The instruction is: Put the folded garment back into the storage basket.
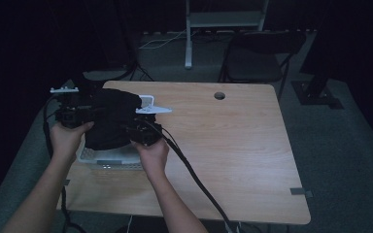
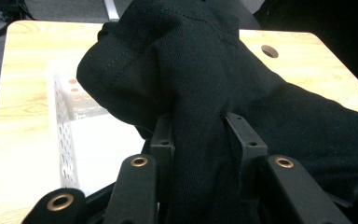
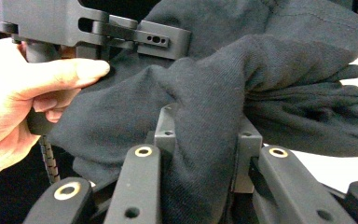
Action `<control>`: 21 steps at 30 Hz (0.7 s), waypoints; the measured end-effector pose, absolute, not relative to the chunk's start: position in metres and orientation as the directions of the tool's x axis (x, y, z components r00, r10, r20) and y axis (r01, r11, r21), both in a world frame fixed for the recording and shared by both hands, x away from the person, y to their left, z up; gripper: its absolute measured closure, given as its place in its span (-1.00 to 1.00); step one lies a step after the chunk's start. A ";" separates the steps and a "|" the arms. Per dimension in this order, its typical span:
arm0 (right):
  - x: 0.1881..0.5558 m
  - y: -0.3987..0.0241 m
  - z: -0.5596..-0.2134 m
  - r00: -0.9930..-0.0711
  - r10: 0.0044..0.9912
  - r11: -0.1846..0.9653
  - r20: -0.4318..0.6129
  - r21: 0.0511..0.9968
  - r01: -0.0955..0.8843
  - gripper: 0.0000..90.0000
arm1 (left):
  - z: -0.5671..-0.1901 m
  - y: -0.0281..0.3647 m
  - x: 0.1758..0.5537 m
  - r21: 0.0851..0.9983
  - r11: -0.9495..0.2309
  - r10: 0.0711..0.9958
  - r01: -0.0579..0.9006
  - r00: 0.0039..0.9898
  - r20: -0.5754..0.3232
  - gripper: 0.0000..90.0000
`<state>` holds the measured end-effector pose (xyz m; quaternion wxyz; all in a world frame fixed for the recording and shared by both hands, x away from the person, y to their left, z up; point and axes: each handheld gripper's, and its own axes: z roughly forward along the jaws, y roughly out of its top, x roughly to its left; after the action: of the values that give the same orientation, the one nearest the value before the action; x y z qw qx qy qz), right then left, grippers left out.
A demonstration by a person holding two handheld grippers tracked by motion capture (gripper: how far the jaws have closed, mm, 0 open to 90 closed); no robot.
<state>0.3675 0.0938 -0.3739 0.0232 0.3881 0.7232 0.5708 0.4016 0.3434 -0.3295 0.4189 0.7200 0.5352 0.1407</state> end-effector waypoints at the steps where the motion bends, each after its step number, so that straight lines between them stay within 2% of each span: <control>1: 0.368 0.094 -0.375 -0.696 0.589 0.046 0.412 0.842 0.537 0.58 | -0.331 0.344 0.402 0.752 -0.076 0.888 0.654 0.388 -0.248 0.51; 21: 0.373 0.096 -0.390 -0.681 0.605 0.068 0.413 0.825 0.561 0.58 | -0.346 0.342 0.407 0.738 -0.092 0.896 0.669 0.379 -0.232 0.51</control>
<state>0.3730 0.0960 -0.3899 0.0196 0.3990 0.7305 0.5539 0.4074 0.3422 -0.3457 0.4039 0.7254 0.5393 0.1407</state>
